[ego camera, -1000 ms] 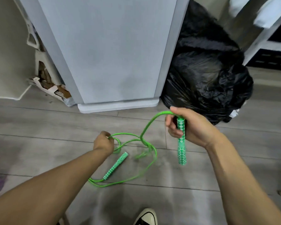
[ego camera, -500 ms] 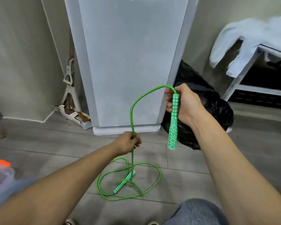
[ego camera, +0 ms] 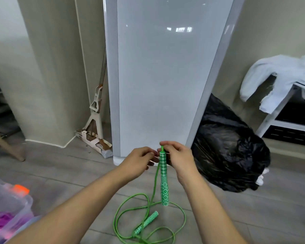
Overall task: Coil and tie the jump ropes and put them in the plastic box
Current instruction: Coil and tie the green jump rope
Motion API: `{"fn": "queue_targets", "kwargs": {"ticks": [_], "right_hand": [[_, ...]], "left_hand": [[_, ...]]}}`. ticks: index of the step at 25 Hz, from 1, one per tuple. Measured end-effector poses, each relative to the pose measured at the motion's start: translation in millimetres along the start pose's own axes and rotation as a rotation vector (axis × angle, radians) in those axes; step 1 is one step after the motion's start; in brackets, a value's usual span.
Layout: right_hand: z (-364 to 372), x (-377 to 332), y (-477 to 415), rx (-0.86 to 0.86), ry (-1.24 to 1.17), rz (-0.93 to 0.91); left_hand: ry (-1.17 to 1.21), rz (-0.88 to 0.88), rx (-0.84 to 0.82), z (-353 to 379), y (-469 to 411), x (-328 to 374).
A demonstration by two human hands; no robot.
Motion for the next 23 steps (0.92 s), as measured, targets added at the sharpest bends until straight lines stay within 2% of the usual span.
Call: {"fn": "queue_targets", "kwargs": {"ticks": [4, 9, 14, 19, 21, 23], "right_hand": [[11, 5, 3, -0.028, 0.217, -0.177], [11, 6, 2, -0.065, 0.457, -0.281], [13, 6, -4, -0.248, 0.614, -0.192], [-11, 4, -7, -0.352, 0.604, -0.021], [-22, 4, -12, -0.259, 0.693, -0.078], [-25, 1, -13, -0.163, 0.764, -0.204]], "left_hand": [[0.191, -0.007, 0.034, -3, 9, 8], [-0.039, 0.077, 0.046, -9, 4, 3], [0.104, 0.029, 0.067, -18, -1, 8], [0.208, -0.057, 0.208, -43, -5, 14], [0.138, -0.091, 0.137, -50, -2, 13], [0.121, -0.105, -0.03, -47, 3, 14]]}}
Point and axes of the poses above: each hand's wrist, its own y-axis away from the middle knuckle, its own z-axis out of the palm, x = y × z, the point moved 1 cm from there along -y, towards the middle knuckle, and after that the axes turned 1 degree about x, right-handed, at the moved point
